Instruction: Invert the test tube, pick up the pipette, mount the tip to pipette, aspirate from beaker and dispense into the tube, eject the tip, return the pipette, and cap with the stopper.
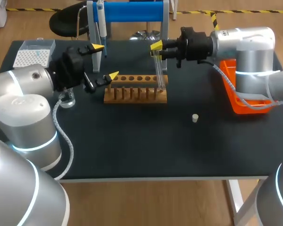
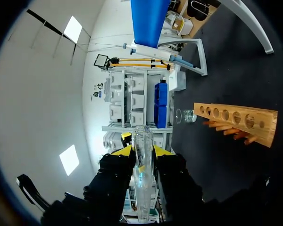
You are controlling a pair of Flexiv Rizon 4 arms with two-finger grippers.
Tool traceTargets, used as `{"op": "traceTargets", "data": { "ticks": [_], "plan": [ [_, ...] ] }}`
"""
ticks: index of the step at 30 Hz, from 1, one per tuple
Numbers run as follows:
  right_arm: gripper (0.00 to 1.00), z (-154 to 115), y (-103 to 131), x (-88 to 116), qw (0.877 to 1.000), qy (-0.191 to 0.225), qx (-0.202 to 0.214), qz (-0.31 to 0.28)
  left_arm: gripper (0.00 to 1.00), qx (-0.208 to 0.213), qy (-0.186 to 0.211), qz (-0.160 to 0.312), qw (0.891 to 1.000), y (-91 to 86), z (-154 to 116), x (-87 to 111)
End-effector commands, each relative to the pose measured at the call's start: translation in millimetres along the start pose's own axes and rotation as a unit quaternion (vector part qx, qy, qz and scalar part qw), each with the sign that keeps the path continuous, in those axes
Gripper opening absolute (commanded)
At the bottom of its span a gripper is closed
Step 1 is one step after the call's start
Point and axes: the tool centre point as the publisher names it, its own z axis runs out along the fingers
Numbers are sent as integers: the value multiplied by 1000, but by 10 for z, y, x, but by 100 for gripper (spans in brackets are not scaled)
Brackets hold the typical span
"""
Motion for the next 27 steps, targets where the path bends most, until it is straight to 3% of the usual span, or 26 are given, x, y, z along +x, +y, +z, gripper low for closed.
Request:
{"op": "traceTargets", "data": {
  "ticks": [1,3,5,7,14,19,27],
  "plan": [
    [0,-7,-6,10,1000,-2,0,0,100,162,-7,93,982,73,-43,36],
    [0,-7,-6,10,1000,-2,0,0,100,162,-7,93,982,73,-43,36],
    [0,-7,-6,10,1000,-2,0,0,100,198,-26,189,961,76,-67,-8],
    [0,-7,-6,10,1000,-2,0,0,100,200,-27,246,948,115,-79,-30],
    [0,-7,-6,10,1000,-2,0,0,100,224,11,364,904,167,-67,-46],
    [0,-7,-6,10,1000,-2,0,0,100,262,39,417,870,60,-12,-54],
    [0,-7,-6,10,1000,-2,0,0,100,254,107,466,841,-56,161,44]
  ]
}}
